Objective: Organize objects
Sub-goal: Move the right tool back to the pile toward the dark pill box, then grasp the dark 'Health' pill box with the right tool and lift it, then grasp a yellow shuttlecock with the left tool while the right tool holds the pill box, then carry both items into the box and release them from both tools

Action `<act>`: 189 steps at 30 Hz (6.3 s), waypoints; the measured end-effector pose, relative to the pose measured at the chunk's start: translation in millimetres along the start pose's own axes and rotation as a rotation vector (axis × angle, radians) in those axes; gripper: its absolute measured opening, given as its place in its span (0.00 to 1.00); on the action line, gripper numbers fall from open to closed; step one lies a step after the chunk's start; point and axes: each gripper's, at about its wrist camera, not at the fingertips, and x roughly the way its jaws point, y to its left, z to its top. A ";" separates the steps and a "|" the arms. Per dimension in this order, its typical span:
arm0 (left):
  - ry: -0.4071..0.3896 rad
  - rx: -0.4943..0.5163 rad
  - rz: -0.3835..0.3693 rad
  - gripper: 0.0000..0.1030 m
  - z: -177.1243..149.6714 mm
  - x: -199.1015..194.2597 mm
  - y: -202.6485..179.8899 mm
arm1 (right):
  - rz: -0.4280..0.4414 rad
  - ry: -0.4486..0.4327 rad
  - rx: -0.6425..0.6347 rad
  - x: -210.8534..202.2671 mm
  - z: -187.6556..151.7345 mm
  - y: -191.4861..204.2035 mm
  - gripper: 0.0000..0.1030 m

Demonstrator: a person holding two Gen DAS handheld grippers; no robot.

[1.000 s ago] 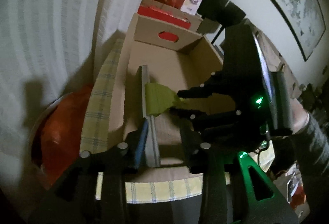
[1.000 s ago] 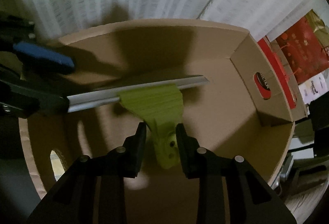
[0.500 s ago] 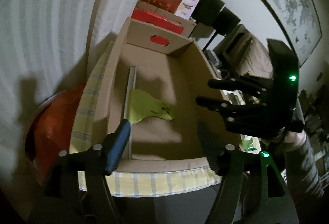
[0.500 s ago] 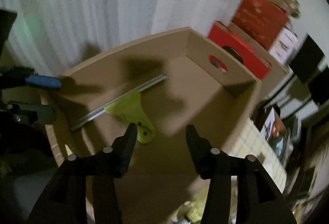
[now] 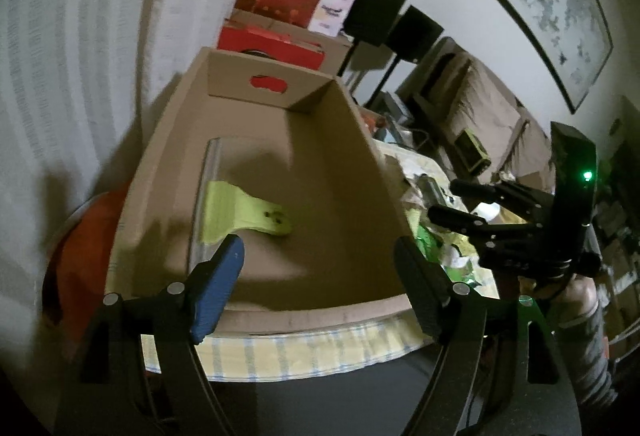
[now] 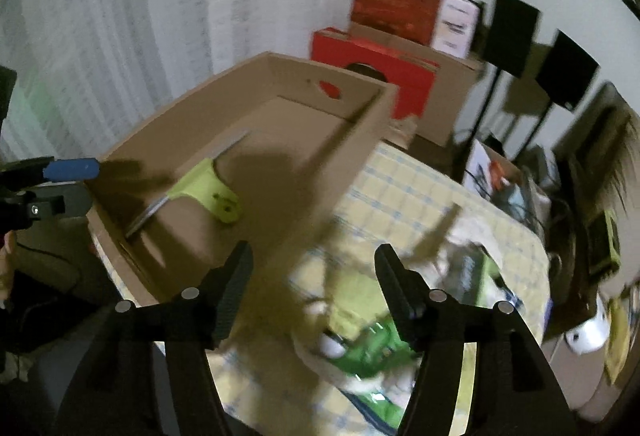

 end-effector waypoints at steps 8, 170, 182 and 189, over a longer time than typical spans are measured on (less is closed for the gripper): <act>0.014 0.046 -0.041 0.76 -4.0 7.5 -35.5 | -0.111 -0.017 0.157 -32.3 -45.7 -44.0 0.64; -0.060 0.299 0.045 0.22 38.6 29.8 -127.8 | 0.094 -0.176 0.383 -101.8 -24.9 -85.5 0.42; -0.019 0.186 0.164 0.22 32.0 29.5 -39.4 | 0.205 -0.128 0.301 -63.7 19.7 -17.9 0.42; 0.038 0.139 0.193 0.22 18.7 44.8 -12.0 | 0.254 -0.058 0.271 -29.5 32.5 14.0 0.42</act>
